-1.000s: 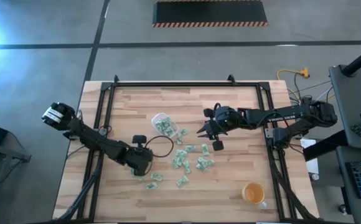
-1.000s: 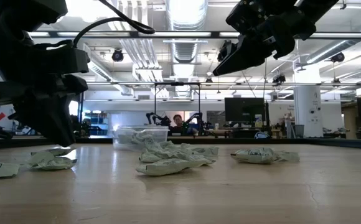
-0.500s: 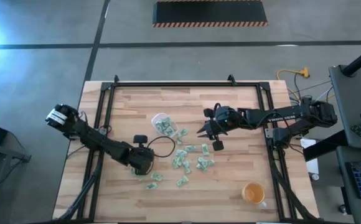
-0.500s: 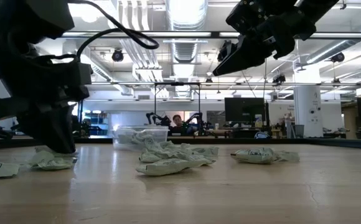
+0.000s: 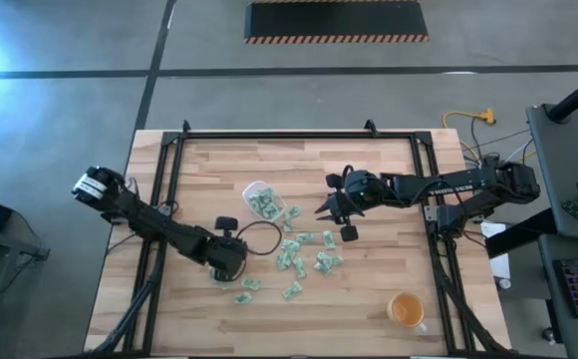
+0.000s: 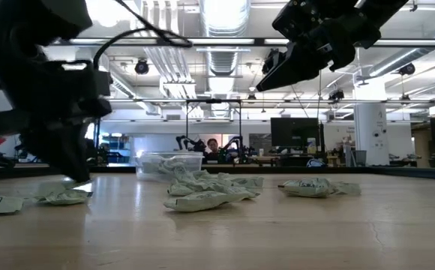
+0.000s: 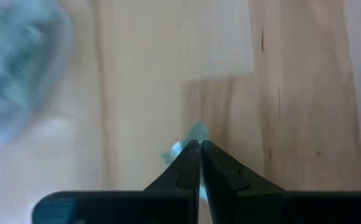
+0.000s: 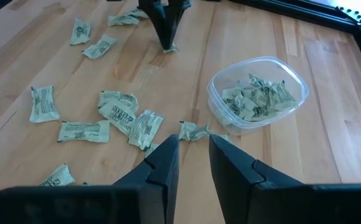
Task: Pick and place Stevia / Truvia into bins
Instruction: Put the stevia packet into the transparent bin
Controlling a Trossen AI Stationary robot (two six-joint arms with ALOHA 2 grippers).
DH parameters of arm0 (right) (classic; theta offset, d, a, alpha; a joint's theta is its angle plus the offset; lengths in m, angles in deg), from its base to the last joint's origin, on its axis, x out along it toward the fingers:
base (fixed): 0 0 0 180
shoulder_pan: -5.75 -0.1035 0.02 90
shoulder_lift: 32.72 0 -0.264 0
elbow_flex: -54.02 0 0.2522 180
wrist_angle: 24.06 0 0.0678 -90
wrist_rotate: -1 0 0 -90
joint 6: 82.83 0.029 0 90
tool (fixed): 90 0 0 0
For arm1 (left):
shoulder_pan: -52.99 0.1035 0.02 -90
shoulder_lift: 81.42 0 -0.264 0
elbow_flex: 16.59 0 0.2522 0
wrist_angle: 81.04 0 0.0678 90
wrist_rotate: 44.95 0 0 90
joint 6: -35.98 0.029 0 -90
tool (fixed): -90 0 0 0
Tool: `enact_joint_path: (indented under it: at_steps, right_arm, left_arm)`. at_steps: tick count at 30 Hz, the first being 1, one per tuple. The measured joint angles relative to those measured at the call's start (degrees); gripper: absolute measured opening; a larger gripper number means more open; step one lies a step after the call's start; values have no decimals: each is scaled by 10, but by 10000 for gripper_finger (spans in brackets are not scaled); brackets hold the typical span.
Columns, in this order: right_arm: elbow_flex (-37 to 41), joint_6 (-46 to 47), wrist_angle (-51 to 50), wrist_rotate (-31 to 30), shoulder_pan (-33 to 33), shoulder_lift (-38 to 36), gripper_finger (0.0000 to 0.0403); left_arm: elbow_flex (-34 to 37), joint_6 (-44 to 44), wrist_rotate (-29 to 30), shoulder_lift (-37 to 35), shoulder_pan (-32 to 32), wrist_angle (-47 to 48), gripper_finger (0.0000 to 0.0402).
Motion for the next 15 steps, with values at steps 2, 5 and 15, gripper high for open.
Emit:
enact_joint_path:
  at_steps: [2,5,15]
  right_arm:
    - [0,0,0,0,0,0,76]
    - [0,0,0,0,0,0,71]
    - [0,0,1,0,0,0,76]
  left_arm:
    - [-8,11,19,-6,0,-3,0]
    - [-15,15,49,-19,0,-4,0]
    - [-5,-33,41,-42,0,-4,5]
